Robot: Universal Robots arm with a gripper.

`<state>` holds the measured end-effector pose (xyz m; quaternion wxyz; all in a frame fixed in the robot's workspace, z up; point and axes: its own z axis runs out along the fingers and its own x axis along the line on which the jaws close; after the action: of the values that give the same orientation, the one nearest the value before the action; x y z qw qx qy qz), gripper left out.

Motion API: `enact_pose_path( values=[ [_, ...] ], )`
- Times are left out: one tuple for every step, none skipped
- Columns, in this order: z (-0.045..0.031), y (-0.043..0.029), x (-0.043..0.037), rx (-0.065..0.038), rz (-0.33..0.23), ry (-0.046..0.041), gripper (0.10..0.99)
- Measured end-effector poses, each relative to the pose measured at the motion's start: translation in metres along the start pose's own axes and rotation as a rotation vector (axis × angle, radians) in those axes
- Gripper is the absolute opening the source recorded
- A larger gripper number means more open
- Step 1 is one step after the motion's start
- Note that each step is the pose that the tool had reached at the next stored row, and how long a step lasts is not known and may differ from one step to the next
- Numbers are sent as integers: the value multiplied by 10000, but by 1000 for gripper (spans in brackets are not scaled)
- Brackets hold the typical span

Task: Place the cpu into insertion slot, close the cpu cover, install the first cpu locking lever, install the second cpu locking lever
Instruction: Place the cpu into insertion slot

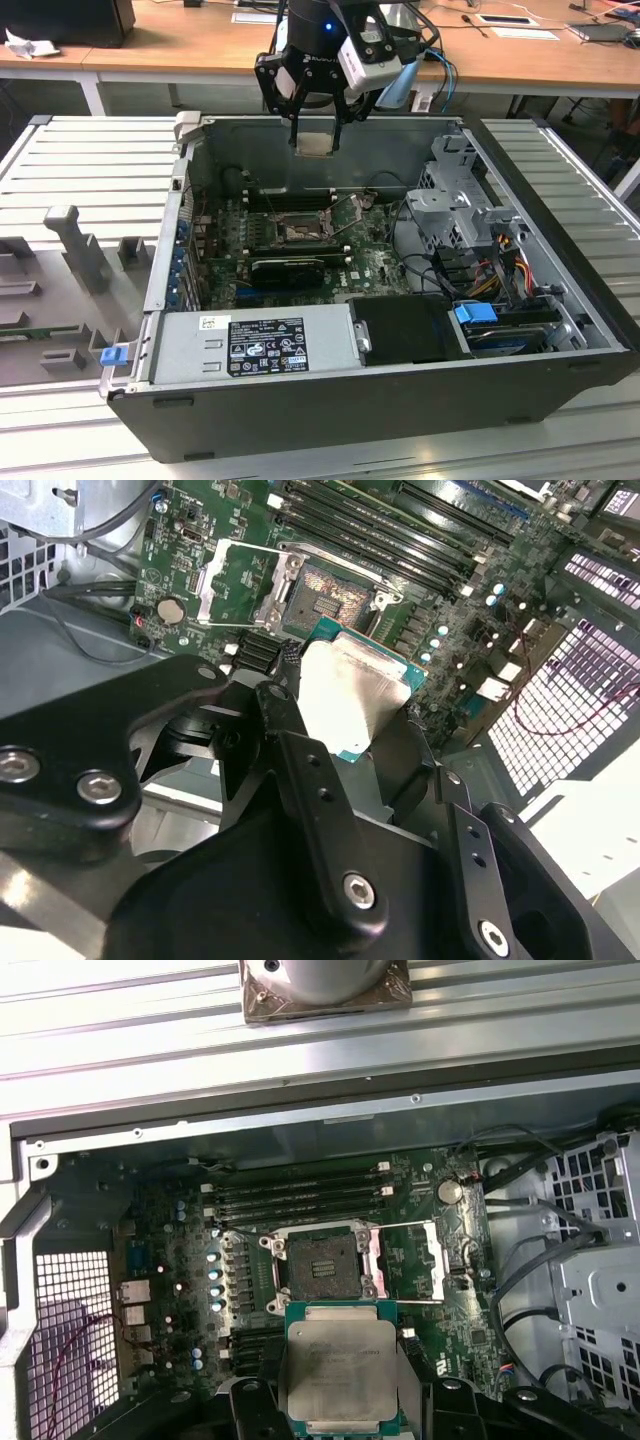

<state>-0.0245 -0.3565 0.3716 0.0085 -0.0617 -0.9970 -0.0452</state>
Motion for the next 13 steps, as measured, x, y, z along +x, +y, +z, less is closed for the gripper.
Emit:
enact_pose_path(
  values=[
    [0,0,0,0,7,-1,529],
    [0,0,0,-1,15,-2,529],
    [0,0,0,-1,25,-3,529],
    [0,0,0,-1,31,-3,529],
    [0,0,0,-1,38,-4,529],
    [0,0,0,-1,53,-5,529],
    [1,0,0,-1,78,-7,529],
    [1,0,0,-2,102,-9,529],
    [1,0,0,-3,157,-14,529],
    [2,0,0,-4,200,-18,529],
    [2,0,0,-6,249,-23,529],
    [3,0,0,-7,311,-28,529],
    [3,0,0,-9,361,-33,529]
  ],
)
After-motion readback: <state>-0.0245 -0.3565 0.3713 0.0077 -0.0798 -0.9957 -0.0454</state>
